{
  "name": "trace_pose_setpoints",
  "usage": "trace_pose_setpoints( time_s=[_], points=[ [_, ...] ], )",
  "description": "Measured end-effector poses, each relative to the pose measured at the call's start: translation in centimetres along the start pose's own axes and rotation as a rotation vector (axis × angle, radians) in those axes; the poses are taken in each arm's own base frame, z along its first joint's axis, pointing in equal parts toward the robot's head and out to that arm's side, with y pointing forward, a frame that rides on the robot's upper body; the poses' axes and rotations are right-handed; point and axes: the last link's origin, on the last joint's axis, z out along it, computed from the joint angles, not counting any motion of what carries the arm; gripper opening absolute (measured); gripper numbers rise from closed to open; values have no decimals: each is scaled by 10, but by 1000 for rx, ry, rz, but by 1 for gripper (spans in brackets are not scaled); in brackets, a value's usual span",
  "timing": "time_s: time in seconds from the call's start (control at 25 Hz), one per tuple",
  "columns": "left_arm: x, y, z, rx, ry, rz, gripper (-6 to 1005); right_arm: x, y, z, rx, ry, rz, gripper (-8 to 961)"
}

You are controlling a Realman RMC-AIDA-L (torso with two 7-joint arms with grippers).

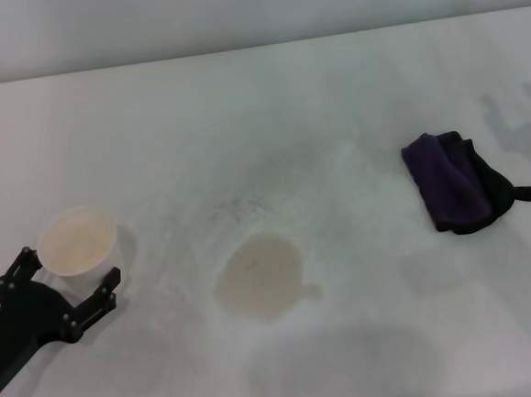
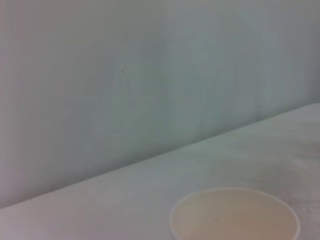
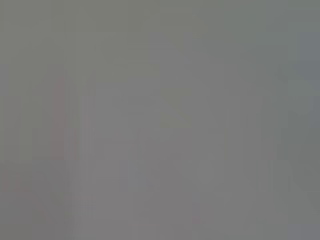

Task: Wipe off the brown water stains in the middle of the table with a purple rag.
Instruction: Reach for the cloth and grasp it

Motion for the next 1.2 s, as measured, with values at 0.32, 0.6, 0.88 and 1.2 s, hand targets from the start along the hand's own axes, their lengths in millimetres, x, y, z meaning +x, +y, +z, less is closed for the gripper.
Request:
trace_pose_setpoints(
  time_s=[0.32, 0.6, 0.88, 1.2],
  points=[
    [-7, 4, -11, 23, -12, 54, 893, 0, -2, 3, 1, 9, -8, 690],
    [-14, 10, -30, 92, 5, 46, 893, 0, -3, 4, 2, 7, -18, 691],
    [-21, 0, -73, 348, 57, -14, 893, 2, -6, 8, 10, 24, 33, 681],
    [-9, -22, -108, 603, 189, -46, 893, 2, -26, 32, -14, 143, 346, 669]
  ],
)
